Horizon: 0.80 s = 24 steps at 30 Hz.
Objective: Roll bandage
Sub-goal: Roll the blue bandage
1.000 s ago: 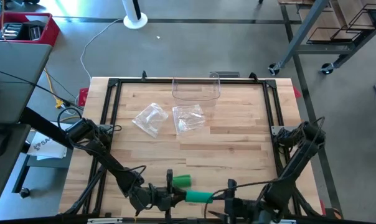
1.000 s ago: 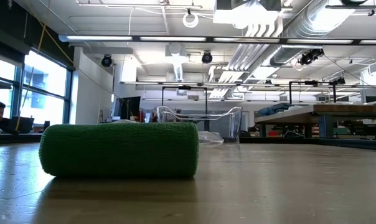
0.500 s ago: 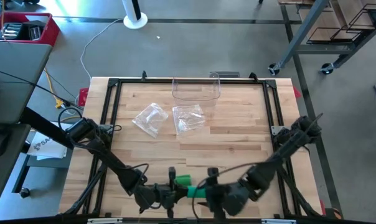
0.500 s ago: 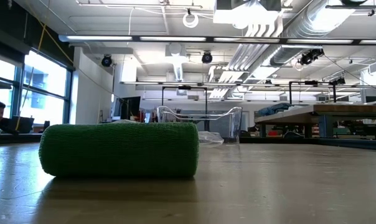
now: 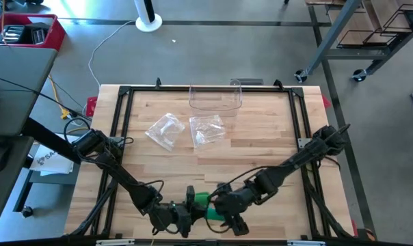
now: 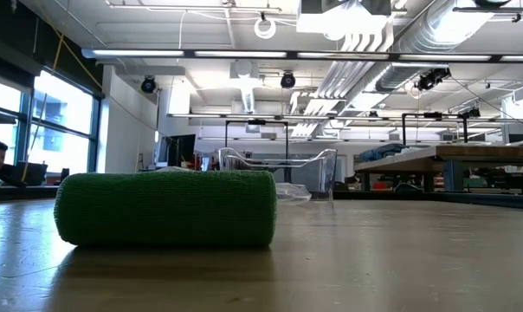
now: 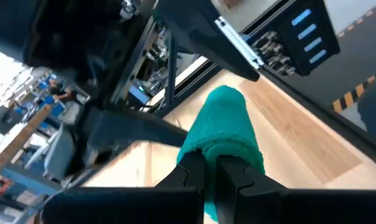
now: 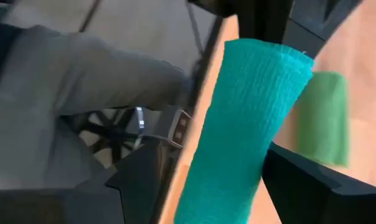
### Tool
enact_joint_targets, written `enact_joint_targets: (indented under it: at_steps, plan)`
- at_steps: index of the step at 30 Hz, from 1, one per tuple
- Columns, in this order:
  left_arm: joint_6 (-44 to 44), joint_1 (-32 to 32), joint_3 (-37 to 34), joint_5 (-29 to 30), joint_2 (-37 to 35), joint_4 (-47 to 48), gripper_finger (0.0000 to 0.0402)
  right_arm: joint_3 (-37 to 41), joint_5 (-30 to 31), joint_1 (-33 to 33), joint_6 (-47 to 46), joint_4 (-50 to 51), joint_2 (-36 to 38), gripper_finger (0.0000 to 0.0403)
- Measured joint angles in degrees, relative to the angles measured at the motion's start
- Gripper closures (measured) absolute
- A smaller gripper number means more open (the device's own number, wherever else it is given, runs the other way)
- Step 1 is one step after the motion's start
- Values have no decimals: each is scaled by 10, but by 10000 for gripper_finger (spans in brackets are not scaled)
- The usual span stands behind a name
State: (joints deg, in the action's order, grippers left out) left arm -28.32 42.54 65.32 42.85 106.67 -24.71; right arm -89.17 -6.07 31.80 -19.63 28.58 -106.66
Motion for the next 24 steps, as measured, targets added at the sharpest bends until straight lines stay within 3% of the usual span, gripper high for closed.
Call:
enact_joint_targets:
  at_steps: [13,24]
  plan:
    - [-68,9,0,32,0,-22,397,0,-32,-27,-11,-9,-13,148]
    - [-71,24,0,65,0,-36,396,0,-13,-29,3,-6,-13,155]
